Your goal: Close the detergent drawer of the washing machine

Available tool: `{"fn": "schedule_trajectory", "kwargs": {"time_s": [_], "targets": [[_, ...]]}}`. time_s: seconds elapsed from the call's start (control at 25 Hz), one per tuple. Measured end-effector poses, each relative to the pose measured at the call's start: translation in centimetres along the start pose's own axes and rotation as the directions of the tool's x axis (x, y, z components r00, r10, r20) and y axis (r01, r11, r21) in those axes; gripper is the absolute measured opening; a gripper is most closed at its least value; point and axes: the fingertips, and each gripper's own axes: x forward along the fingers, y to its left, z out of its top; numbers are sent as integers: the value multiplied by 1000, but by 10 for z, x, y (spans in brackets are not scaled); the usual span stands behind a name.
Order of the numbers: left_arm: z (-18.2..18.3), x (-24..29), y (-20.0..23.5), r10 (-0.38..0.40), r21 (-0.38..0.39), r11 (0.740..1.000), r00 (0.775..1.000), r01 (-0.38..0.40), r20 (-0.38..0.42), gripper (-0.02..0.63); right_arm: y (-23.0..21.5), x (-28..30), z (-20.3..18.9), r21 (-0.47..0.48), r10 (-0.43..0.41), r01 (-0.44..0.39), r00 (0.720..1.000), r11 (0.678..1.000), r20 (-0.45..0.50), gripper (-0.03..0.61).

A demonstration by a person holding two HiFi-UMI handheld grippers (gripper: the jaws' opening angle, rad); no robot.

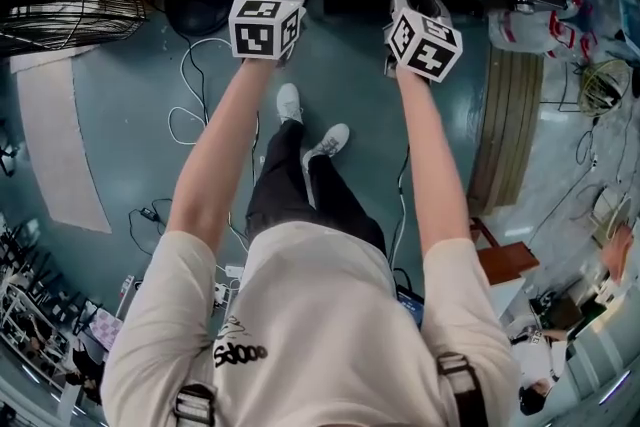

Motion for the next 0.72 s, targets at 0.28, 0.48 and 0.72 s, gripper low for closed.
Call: {"fn": "schedule_trajectory", "kwargs": {"time_s": [0.28,0.48,0.72], "targets": [[-1,-2,2,25,-10,1000,1000,-25,6,137,1,-1,-1,9,37,-37,999,999,-26,160],[0,-14,2,76,58,996,996,-74,-36,120,7,-17,4,-18,50,-51,997,999,-56,120],[2,-42,-11,54,115,992,998,-49,-42,41,1,-57,3,-28,41,-42,998,999,-41,31]]}}
